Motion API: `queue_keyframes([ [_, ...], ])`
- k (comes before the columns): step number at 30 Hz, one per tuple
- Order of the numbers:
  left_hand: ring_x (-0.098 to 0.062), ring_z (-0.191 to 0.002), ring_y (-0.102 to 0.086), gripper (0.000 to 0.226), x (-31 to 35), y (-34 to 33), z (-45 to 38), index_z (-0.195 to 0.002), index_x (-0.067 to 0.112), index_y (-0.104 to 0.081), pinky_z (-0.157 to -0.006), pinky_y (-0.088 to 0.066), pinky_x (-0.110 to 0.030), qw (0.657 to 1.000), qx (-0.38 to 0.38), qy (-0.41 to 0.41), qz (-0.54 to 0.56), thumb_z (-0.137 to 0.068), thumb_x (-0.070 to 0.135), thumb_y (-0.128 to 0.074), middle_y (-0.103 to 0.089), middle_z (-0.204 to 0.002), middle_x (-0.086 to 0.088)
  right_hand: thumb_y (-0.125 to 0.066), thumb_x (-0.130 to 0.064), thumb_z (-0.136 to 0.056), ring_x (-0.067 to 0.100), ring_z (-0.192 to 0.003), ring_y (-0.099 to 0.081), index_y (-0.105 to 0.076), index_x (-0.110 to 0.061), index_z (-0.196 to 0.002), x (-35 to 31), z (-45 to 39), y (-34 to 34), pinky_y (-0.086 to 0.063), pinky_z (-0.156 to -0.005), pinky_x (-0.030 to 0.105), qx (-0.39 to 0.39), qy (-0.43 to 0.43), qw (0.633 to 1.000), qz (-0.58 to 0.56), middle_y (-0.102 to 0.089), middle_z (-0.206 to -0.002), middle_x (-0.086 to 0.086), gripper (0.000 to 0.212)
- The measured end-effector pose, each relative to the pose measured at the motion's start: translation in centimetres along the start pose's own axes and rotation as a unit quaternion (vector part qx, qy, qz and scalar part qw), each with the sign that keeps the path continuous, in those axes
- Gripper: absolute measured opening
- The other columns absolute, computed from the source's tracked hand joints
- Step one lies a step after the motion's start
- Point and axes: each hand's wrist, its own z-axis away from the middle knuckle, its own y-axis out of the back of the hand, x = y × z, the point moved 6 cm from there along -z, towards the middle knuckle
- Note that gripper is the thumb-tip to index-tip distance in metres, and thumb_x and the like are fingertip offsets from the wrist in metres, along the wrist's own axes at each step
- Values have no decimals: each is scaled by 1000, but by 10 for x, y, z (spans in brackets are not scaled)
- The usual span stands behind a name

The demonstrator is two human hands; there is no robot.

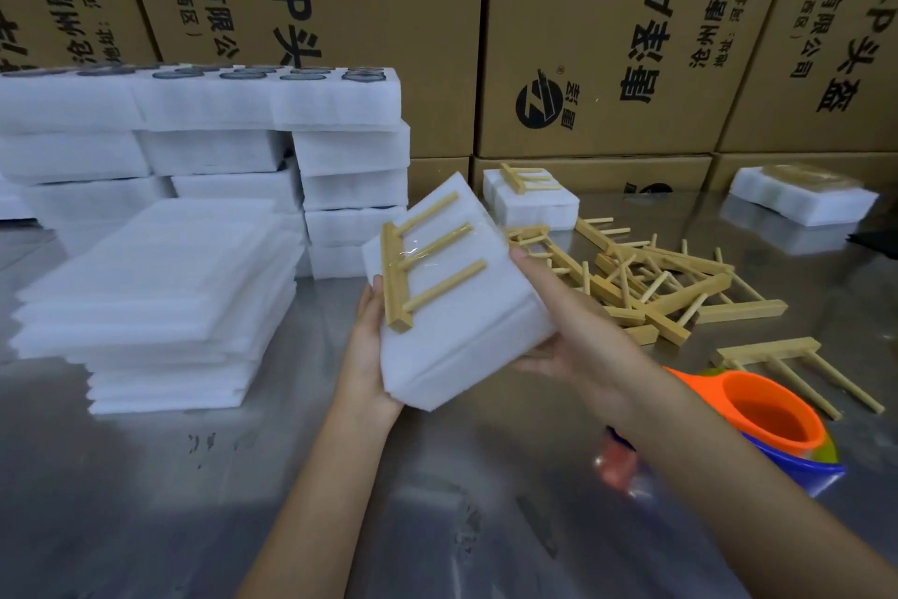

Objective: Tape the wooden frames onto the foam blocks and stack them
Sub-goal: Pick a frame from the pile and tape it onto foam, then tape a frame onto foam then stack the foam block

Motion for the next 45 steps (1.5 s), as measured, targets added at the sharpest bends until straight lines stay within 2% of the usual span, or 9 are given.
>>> queue_keyframes([
  [5, -44, -132, -49, 58, -14, -41, -38, -145, 10, -47, -110, -34, -66, 998, 0, -37, -43, -97, 42, -56, -52, -143, -23, -84, -73, -51, 24, -99, -72, -59, -34, -124, -20, -1, 42, -62, -70, 41, 60, 11, 998, 25, -64, -123, -1, 86],
  [11, -24, -124, -60, 45, -26, -67, -85, -138, 30, -54, -99, -50, -39, 996, -2, -41, -82, -100, 53, -46, -63, -135, 0, -82, -37, -74, 30, -97, -67, -57, -25, -103, -59, -42, 84, -61, -62, 35, 170, 66, 981, -65, -59, -114, 6, 40],
  [17, -19, -99, -65, 29, -33, 9, -131, -127, 22, -60, -82, -48, -27, 894, 167, -122, -397, -99, 17, -54, -66, -124, -9, -75, -38, -77, 27, -108, -62, -53, -19, -123, -117, -140, 110, -59, -87, 46, 243, 118, 955, -123, -59, -124, 8, 54],
  [21, -23, -56, -68, 15, -17, 10, -156, -96, 26, -58, -41, -51, -26, 838, 211, -152, -480, -100, 19, -45, -67, -89, -8, -72, -41, -78, 24, -101, -64, -51, -17, -129, -133, -205, 116, -60, -64, 31, 228, 100, 959, -132, -61, -120, 8, 60],
  [26, -26, -72, -60, 17, -17, 5, -179, -81, 20, -60, -62, -49, -34, 748, 218, -193, -596, -94, 17, -49, -66, -79, -5, -79, -42, -71, 22, -96, -66, -48, -15, -127, -138, -276, 128, -61, -71, 34, 245, 113, 954, -127, -62, -114, 7, 70],
  [31, -23, -64, -62, 20, -17, 9, -182, -79, 22, -63, -61, -59, -44, 765, 210, -192, -578, -94, 19, -51, -64, -69, -4, -70, -50, -82, 25, -113, -59, -46, -17, -136, -116, -336, 134, -58, -88, 39, 212, 47, 965, -147, -54, -131, 8, 68],
  [36, -29, -66, -63, 20, -17, 8, -184, -81, 17, -67, -62, -58, -46, 775, 195, -187, -571, -93, 15, -51, -66, -70, -7, -57, -37, -99, 29, -134, -38, -26, -12, -153, -91, -348, 166, -56, -60, 15, 278, 44, 958, -65, -29, -153, 7, 67],
  [41, -33, -71, -65, 19, -18, 7, -183, -82, 17, -66, -66, -58, -48, 782, 188, -184, -565, -93, 15, -50, -67, -73, -9, -66, -64, -82, 28, -128, -44, -32, -12, -147, -84, -331, 163, -54, -96, 41, 327, 19, 945, -25, -38, -141, 6, 90],
  [45, -31, -71, -65, 20, -18, 10, -186, -80, 17, -65, -62, -57, -43, 801, 188, -176, -540, -93, 18, -50, -67, -73, -8, -54, -40, -94, 26, -115, -53, -53, -13, -124, -114, -288, 143, -43, -88, 33, 479, 200, 837, 172, -54, -125, 8, 40],
])
